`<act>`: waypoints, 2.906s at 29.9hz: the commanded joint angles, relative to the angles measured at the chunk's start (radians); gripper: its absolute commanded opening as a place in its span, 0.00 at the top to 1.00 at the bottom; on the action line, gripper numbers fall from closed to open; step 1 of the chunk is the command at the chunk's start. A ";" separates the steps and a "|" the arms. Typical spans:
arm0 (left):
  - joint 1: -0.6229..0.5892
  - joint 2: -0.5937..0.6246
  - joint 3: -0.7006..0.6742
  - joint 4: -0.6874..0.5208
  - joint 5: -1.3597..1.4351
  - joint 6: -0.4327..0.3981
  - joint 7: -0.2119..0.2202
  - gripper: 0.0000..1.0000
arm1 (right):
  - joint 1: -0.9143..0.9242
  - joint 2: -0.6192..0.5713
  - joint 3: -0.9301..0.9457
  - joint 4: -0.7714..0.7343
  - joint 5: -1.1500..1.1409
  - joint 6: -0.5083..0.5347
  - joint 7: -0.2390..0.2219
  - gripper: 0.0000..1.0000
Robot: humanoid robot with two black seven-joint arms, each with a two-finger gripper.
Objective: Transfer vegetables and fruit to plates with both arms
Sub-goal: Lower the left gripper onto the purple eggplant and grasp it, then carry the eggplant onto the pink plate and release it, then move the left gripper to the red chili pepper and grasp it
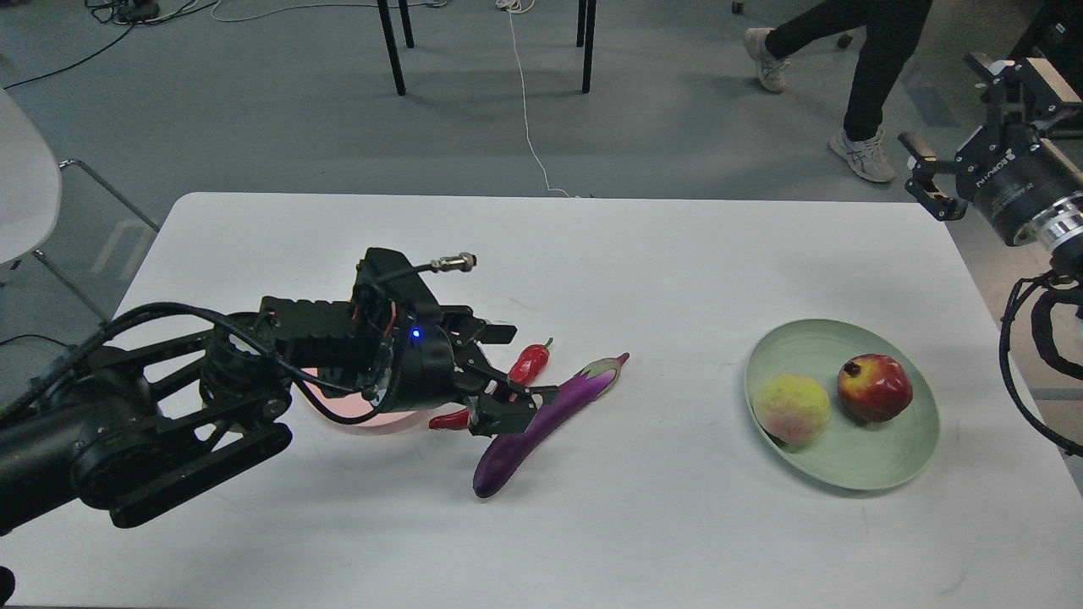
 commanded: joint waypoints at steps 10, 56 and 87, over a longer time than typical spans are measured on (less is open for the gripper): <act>0.026 -0.099 0.092 0.113 0.077 0.000 0.109 0.21 | -0.249 0.000 0.235 0.001 0.017 0.028 0.006 0.02; 0.056 0.312 0.032 0.076 -0.056 0.101 0.122 0.84 | -0.243 0.000 0.230 0.012 0.011 0.028 0.006 0.02; -0.002 -0.091 0.069 0.129 0.049 0.086 0.176 0.29 | -0.246 -0.014 0.229 0.012 0.007 0.028 0.006 0.02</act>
